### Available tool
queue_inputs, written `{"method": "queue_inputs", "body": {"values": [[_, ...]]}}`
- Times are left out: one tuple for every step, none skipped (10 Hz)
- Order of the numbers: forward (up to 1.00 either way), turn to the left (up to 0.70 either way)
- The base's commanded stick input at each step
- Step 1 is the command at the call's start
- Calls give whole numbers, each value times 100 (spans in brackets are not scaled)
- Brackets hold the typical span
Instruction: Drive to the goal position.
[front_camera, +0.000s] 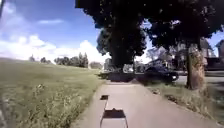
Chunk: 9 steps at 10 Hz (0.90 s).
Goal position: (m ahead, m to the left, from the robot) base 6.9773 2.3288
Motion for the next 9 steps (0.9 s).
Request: {"method": "queue_inputs", "body": {"values": [[100, 0], [100, 0], [100, 0], [100, 0], [100, 0], [100, 0], [100, 0], [100, 0], [100, 0]]}}
